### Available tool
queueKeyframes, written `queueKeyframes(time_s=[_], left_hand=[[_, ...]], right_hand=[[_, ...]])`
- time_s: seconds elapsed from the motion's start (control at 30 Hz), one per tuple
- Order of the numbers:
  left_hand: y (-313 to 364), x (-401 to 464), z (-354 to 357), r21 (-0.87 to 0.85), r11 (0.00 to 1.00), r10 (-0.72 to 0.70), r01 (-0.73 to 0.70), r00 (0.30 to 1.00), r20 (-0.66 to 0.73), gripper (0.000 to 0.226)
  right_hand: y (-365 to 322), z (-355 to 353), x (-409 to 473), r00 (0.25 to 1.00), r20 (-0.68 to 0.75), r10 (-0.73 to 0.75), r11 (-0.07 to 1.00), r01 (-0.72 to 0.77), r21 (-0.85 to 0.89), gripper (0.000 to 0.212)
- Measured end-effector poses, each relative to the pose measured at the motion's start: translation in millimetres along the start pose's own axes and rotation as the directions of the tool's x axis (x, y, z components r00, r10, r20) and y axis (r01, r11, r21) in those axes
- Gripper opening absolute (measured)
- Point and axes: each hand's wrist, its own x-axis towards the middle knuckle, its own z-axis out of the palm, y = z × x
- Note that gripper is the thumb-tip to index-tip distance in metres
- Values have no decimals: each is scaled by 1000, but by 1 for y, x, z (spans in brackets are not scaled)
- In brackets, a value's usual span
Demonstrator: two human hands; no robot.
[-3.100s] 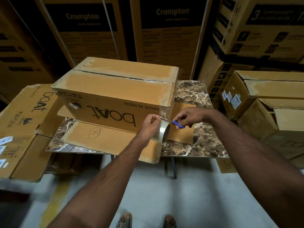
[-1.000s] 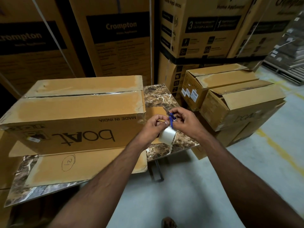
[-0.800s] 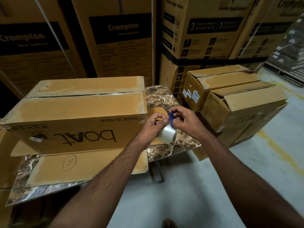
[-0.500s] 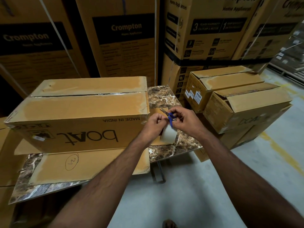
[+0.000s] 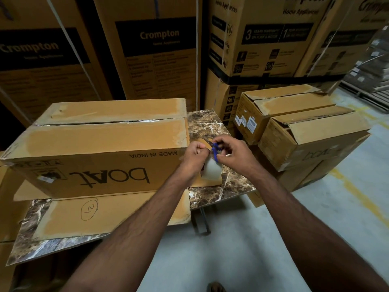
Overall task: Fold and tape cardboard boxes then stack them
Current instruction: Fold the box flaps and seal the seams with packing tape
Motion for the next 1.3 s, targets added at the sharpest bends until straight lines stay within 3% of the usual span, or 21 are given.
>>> queueKeyframes(time_s=[0.13, 0.3, 0.4, 0.53, 0.73, 0.87, 1.0, 1.3], left_hand=[[7, 7, 10, 88, 992, 90, -85, 995, -52, 6], [8, 13, 18, 174, 980, 122, -95, 981, -150, 7], [7, 13, 18, 81, 992, 114, -101, 978, -173, 12], [17, 13, 21, 38, 995, 99, -96, 991, -93, 19], [29, 23, 14, -11, 999, 41, -41, 999, 0, 7], [30, 28, 29, 29, 996, 85, -83, 991, -104, 18], [37, 31, 41, -39, 998, 49, -58, 979, -200, 21], [38, 41, 37, -19, 994, 100, -109, 960, -260, 6]], right_hand=[[1, 0, -5, 993, -108, -40, 999, 41, 8, 40], [1, -8, 2, 983, -176, -47, 998, 54, 40, 40], [-2, -14, 10, 987, -154, -43, 995, 56, 80, 38], [2, -22, 13, 986, -158, -47, 986, 71, 149, 36], [8, -31, 25, 990, -108, -90, 976, 109, 187, 37], [13, -39, 32, 992, -70, -101, 969, 114, 218, 39], [16, -46, 45, 989, -50, -138, 959, 146, 242, 34], [21, -51, 70, 969, 63, -239, 953, 222, 205, 30]])
